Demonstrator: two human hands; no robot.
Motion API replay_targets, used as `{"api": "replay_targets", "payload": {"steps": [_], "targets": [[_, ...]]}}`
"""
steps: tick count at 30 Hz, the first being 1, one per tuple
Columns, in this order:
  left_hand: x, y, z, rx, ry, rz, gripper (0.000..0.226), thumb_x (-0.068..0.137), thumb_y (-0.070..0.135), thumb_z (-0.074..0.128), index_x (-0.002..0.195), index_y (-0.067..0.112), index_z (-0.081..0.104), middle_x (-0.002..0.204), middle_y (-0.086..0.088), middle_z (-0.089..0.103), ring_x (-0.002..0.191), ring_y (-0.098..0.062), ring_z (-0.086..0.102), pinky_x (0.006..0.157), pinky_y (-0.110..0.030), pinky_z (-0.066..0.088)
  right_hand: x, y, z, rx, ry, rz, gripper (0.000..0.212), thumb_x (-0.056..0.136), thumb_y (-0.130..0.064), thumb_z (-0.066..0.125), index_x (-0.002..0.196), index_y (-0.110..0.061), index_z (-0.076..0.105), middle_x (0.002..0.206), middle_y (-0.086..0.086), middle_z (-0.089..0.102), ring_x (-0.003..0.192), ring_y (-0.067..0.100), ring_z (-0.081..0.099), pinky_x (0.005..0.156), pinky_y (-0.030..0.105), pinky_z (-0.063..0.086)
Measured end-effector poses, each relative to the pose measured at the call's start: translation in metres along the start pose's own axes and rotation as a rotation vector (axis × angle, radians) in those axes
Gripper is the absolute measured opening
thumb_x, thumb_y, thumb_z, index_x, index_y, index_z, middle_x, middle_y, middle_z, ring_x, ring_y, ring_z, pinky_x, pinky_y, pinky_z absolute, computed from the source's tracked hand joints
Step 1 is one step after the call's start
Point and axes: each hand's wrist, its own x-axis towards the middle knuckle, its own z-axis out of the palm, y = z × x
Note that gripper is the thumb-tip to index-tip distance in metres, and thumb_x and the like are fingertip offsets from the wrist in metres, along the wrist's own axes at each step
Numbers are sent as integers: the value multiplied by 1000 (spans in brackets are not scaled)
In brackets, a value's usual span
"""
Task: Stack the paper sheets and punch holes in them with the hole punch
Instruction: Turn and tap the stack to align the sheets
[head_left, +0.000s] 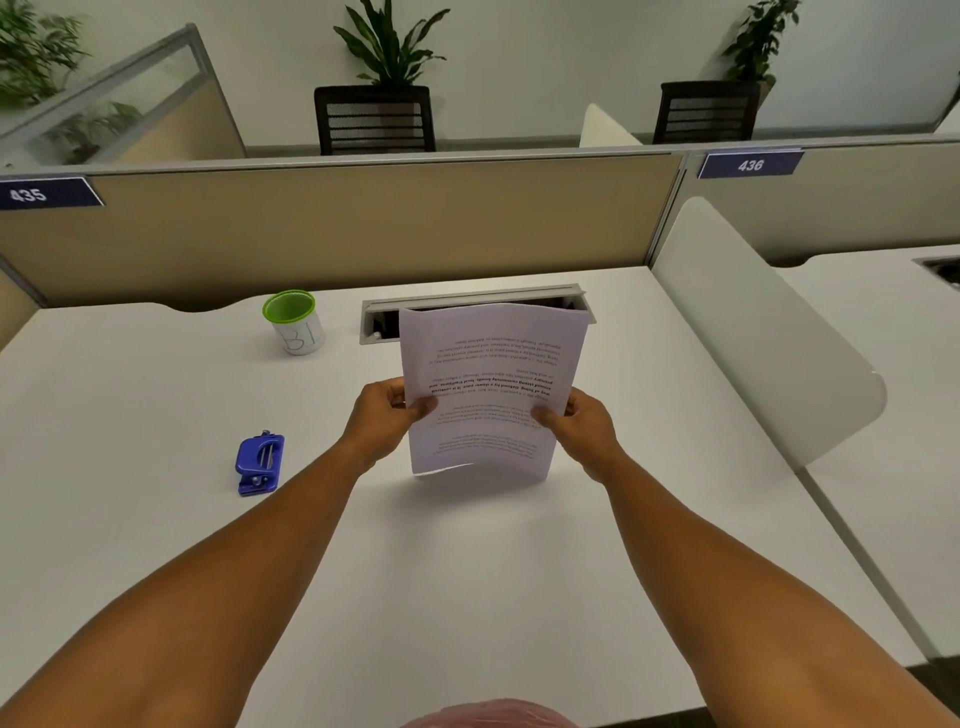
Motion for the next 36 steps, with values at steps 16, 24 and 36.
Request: {"api": "replay_targets", "payload": {"steps": [16,24,36], "targets": [[2,12,-9,-137,121,54,34,83,32,76,115,19,70,106,3,72,92,-11,68,73,-21,56,11,-7,-9,367,35,31,33,86,-13,73,119,-15,66,107,-1,75,91,19,74,69,27,58],[-2,6,-11,-213,54,27,34,81,27,79,114,23,69,108,-3,73,99,-19,69,79,-27,56,18,-6,-11,636,115,102,37,84,-7,73,120,-12,64,117,5,72,108,30,68,90,44,57],[-5,17,5,-506,37,-22,34,83,21,77,114,25,64,108,3,75,101,-16,71,90,-33,56,15,-19,-6,1019,36,102,52,91,2,61,138,-19,51,136,7,61,124,30,58,102,51,48]]}}
